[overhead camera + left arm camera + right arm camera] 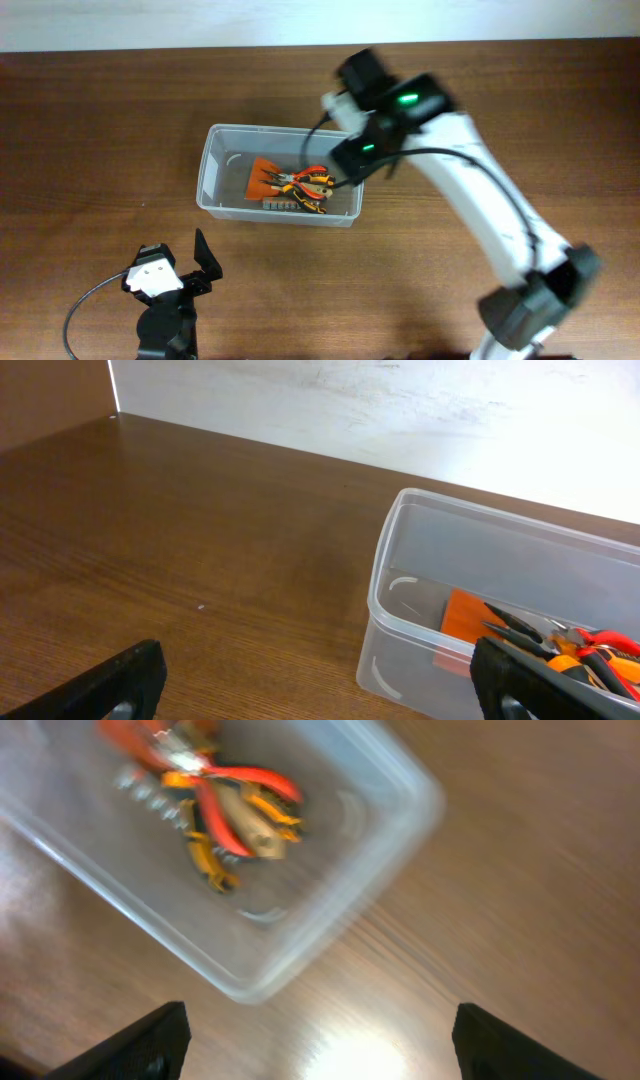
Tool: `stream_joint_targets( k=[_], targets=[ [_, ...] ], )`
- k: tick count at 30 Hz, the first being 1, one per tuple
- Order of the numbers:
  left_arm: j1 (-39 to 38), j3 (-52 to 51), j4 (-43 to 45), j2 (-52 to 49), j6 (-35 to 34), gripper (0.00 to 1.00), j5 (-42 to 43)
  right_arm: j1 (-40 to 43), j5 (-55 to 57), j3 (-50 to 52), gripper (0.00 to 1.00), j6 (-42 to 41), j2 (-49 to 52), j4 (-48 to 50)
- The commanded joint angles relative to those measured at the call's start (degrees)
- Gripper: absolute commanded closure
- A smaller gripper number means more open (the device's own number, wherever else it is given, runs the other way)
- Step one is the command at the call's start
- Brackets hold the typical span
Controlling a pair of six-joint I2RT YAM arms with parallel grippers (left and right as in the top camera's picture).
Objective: Pack container
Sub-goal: 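Carry the red-black pliers into the container and release them, then move the right gripper over the marker pack and grasp it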
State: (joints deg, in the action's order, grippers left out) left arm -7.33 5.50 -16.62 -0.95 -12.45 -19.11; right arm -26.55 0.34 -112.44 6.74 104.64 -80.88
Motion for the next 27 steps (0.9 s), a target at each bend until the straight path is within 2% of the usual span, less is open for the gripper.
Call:
stream_joint_targets(
  k=[1, 11, 16, 21, 27],
  targets=[
    [-0.17, -0.17, -0.09, 0.22, 0.5, 0.01, -0.2, 4.87, 2.56, -1.29, 0.14, -4.59, -5.92, -3.98],
    [-0.17, -0.17, -0.09, 0.22, 0.5, 0.01, -0.2, 20.61, 3.41, -1.22, 0.12, -8.33, -16.24, -16.48],
    [-0.17, -0.17, -0.09, 0.22, 0.5, 0.01, -0.2, 27.93, 6.6, 3.76, 0.12, -8.28, -19.02, -16.44],
    [-0.17, -0.17, -0.09, 0.22, 0.5, 0.01, -0.2, 34.53, 6.82, 14.12, 0.12, -8.96, -20.06, -12.0],
    [-0.17, -0.17, -0.09, 0.22, 0.5, 0.01, -0.2, 41.31, 6.34, 32.37, 0.08, -8.28, -20.0, 1.38]
  ],
)
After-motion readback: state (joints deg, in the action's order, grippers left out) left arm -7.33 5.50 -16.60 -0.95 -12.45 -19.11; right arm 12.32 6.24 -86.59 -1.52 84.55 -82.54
